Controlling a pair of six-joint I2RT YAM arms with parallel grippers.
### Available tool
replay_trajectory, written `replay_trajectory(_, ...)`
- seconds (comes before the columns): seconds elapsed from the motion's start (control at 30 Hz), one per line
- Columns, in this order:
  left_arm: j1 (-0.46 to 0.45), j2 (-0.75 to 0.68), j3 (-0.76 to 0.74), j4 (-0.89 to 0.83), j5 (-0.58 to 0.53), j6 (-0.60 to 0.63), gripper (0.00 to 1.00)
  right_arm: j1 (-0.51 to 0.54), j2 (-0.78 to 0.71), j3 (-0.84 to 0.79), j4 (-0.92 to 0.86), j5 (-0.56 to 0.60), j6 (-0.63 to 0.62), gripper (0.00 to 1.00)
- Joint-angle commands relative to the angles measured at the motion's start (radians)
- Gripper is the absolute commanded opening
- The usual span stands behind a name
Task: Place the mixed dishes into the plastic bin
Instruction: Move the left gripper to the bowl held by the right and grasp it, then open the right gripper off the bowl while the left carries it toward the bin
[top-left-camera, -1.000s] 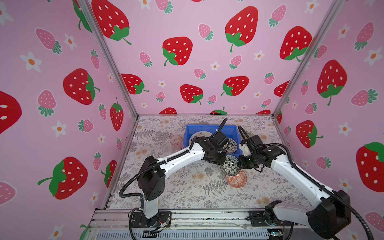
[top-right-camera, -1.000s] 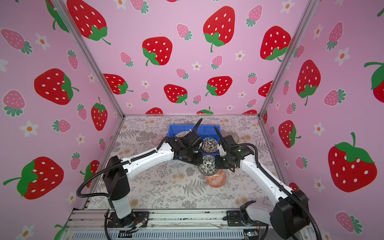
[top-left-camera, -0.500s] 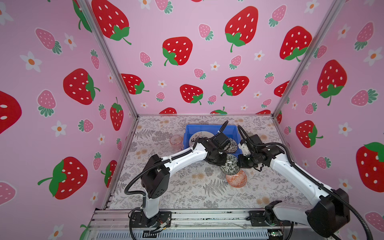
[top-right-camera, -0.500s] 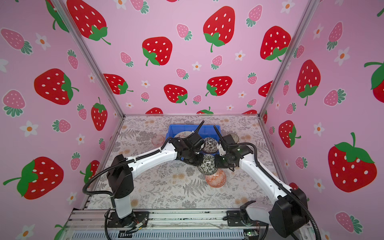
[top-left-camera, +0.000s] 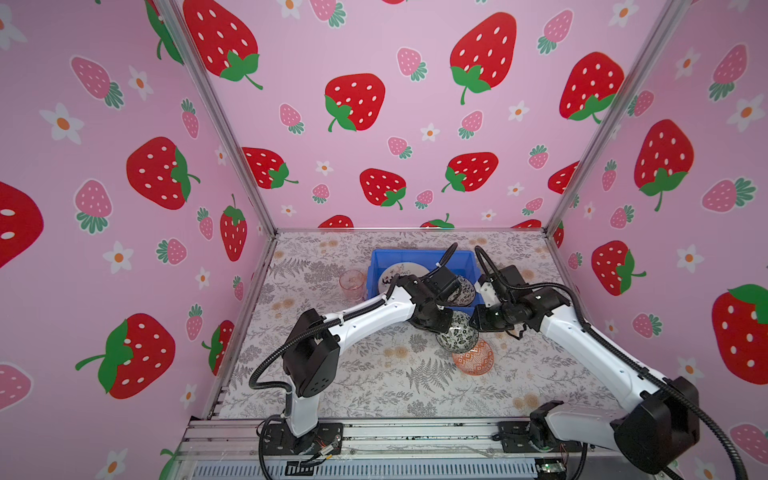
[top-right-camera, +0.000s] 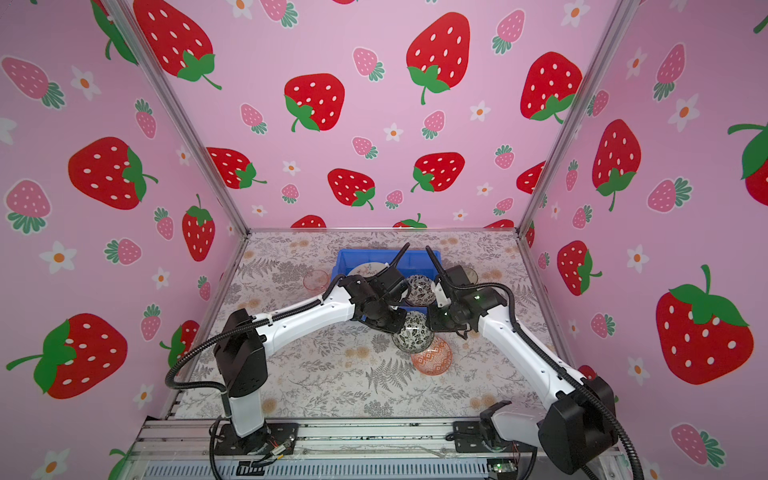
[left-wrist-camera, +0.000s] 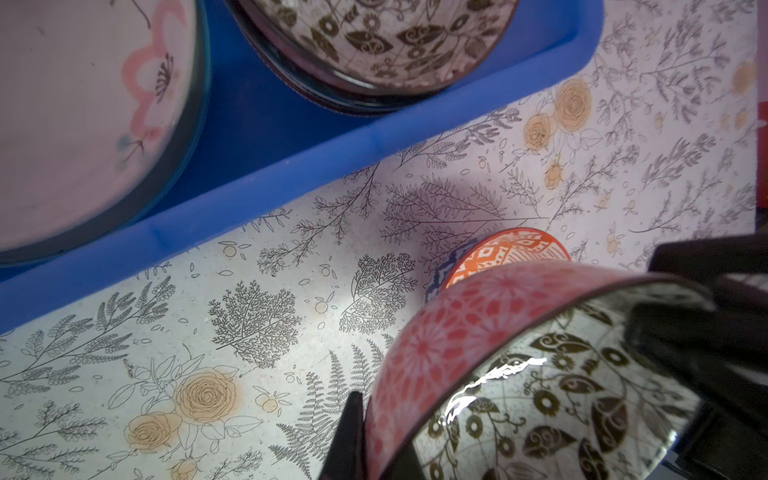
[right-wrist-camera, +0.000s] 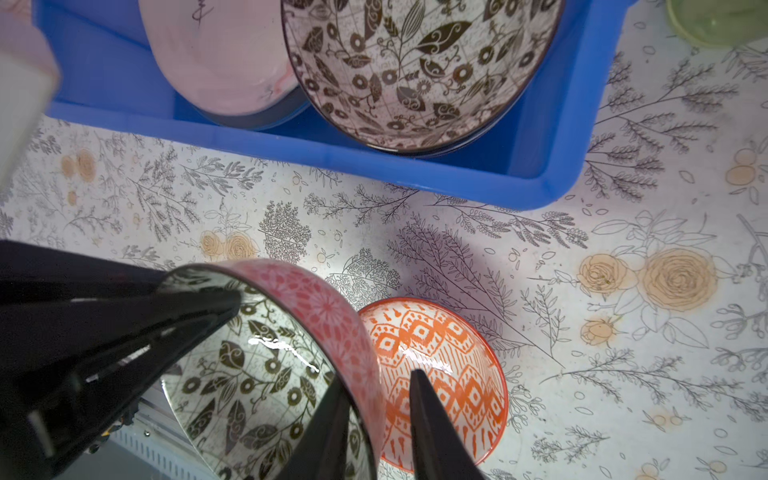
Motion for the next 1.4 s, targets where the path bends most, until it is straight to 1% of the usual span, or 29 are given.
replay_trajectory(0.0,-0.002,-0.024,0.063,-0.028,0.018,0.026,0.00,-0.002,-0.046,0.029,-0.033,0.049,-0.012,0.37)
replay_trajectory(0.1,0.004,-0.021,0.092,-0.040,0.018,0.036,0.00,-0.015,-0.087,0.027,-0.071,0.104,-0.009,0.45)
replay_trajectory(0.17,0.013,-0.015,0.122,-0.052,0.019,0.047,0.00,-0.033,-0.119,0.017,-0.082,0.115,-0.006,0.50)
replay_trajectory(0.3,0.038,0.012,0.195,-0.062,0.019,0.078,0.00,-0.084,-0.166,-0.001,-0.101,0.131,-0.007,0.65)
replay_trajectory(0.37,0.056,0.033,0.242,-0.069,0.018,0.093,0.00,-0.099,-0.189,-0.010,-0.102,0.128,-0.005,0.76)
replay_trajectory(0.4,0.066,0.048,0.271,-0.070,0.019,0.101,0.00,-0.103,-0.199,-0.014,-0.103,0.124,0.000,0.79)
replay_trajectory(0.63,0.142,0.165,0.462,-0.049,0.027,0.091,0.00,-0.111,-0.279,-0.046,-0.148,0.097,0.053,0.90)
replay_trajectory(0.77,0.177,0.264,0.592,-0.070,0.036,0.087,0.00,-0.111,-0.367,-0.047,-0.188,0.124,0.093,0.93)
replay_trajectory(0.97,0.203,0.410,0.777,-0.139,0.022,0.110,0.00,-0.111,-0.417,-0.041,-0.264,0.163,0.101,0.94)
replay_trajectory(1.03,0.204,0.442,0.816,-0.158,0.021,0.113,0.00,-0.111,-0.429,-0.041,-0.287,0.183,0.103,0.94)
replay_trajectory(1.3,0.203,0.462,0.805,-0.177,0.018,0.122,0.00,-0.113,-0.451,-0.075,-0.293,0.203,0.100,0.97)
replay_trajectory(1.37,0.204,0.468,0.806,-0.189,-0.014,0.127,0.00,-0.112,-0.442,-0.086,-0.282,0.202,0.094,0.97)
